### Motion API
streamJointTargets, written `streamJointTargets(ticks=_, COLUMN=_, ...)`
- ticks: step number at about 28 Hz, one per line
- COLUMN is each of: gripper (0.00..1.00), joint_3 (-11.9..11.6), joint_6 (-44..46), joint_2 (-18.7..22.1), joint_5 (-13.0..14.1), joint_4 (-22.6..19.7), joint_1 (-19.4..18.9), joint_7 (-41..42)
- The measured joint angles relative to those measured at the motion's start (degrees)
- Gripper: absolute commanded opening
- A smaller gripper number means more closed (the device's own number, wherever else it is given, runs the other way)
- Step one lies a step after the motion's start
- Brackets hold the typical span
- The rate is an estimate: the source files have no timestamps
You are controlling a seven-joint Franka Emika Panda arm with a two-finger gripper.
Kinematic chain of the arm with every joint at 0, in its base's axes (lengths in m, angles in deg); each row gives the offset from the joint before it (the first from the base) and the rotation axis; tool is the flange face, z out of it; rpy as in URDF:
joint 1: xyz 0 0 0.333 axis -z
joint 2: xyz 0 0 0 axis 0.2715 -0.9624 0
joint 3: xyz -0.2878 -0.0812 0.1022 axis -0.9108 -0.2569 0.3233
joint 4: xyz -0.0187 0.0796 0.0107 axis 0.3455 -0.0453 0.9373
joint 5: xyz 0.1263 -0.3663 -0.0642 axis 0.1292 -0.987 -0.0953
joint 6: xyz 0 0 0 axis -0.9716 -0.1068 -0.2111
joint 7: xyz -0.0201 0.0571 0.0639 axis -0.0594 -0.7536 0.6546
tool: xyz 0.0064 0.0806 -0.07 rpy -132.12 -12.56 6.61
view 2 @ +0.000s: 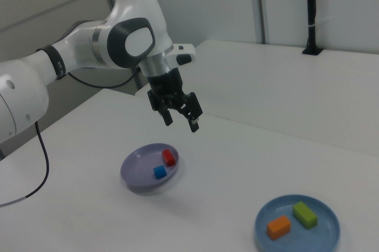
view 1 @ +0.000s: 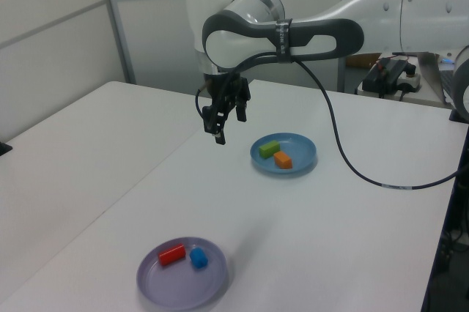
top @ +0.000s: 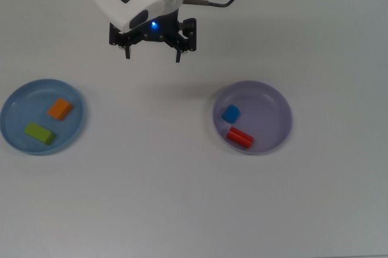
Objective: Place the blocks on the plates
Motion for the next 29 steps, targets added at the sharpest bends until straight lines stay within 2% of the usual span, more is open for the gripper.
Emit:
streamJointTargets(ticks=5, gripper=1.0, joint_3=0.0, joint_6=0.4, joint_2=0.0, joint_5=0.8, joint_4=-0.5, joint_1=0.0, joint_7=0.0)
streamJointTargets(ticks=23, gripper=1.0, joint_3=-1.1, joint_6=1.9, joint_2=0.2, joint_5=0.8, joint_4=-0.5, joint_1=0.7, joint_7=-0.2)
streamJointTargets(ticks=29, gripper=1.0, joint_3=-1.5, joint_6=1.9, joint_2=2.2, joint_5=0.8, joint_4=-0.2, joint_1=1.1, joint_7=-0.2)
